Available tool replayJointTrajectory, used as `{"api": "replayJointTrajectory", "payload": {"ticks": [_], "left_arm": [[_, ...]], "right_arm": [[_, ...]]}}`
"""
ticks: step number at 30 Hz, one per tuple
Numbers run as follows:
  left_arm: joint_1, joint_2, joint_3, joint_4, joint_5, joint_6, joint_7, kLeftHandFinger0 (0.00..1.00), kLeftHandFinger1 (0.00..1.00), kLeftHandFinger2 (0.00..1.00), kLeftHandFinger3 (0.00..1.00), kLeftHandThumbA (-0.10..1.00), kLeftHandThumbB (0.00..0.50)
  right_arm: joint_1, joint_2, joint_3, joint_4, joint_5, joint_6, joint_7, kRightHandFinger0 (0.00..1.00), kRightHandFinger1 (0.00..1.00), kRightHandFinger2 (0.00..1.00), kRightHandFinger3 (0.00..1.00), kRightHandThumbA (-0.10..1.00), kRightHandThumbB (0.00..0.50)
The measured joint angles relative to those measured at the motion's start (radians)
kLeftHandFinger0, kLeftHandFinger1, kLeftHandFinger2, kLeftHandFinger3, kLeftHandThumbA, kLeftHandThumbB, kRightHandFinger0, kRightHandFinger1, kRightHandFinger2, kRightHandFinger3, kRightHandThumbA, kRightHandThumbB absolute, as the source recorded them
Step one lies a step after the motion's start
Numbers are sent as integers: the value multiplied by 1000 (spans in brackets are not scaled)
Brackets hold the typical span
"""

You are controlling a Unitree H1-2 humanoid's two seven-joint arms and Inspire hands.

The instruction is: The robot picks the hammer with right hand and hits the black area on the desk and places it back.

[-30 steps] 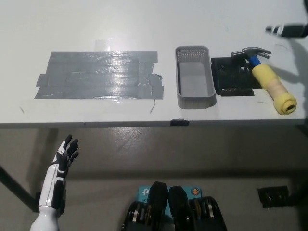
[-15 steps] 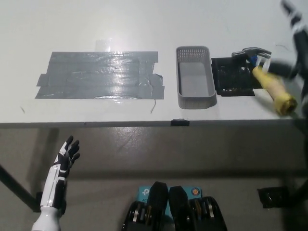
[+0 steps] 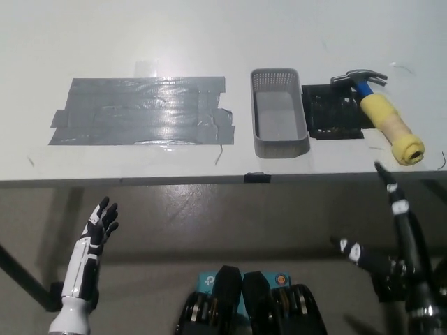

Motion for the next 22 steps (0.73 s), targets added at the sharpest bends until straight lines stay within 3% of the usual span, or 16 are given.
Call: {"api": "replayJointTrajectory", "payload": {"ticks": [1, 2, 4, 6, 9, 22], "left_arm": [[3, 0, 0, 0, 0, 0, 0, 1000, 1000, 1000, 1000, 1000, 56], [8, -1, -1, 0, 1, -1, 0, 1000, 1000, 1000, 1000, 1000, 47], [18, -3, -3, -1, 1, -3, 0, 1000, 1000, 1000, 1000, 1000, 46], [26, -4, -4, -1, 1, -7, 0, 1000, 1000, 1000, 1000, 1000, 51], [34, -6, -6, -1, 1, -18, 0, 1000, 1000, 1000, 1000, 1000, 49], [34, -5, -18, 0, 15, -30, 0, 1000, 1000, 1000, 1000, 1000, 50]], "right_arm": [[2, 3, 0, 27, 0, -14, -9, 1000, 1000, 1000, 1000, 1000, 245], [2, 6, 0, 73, 0, -36, -27, 1000, 1000, 1000, 1000, 1000, 292], [-3, 10, -3, 150, 3, -68, -46, 1000, 1000, 1000, 1000, 1000, 274], [-7, 14, -9, 212, 13, -91, -56, 1000, 1000, 1000, 1000, 1000, 218], [-15, 14, -18, 276, 46, -134, -66, 1000, 1000, 1000, 1000, 1000, 197], [-27, 13, -17, 321, 165, -199, -47, 1000, 1000, 1000, 1000, 1000, 200]]}}
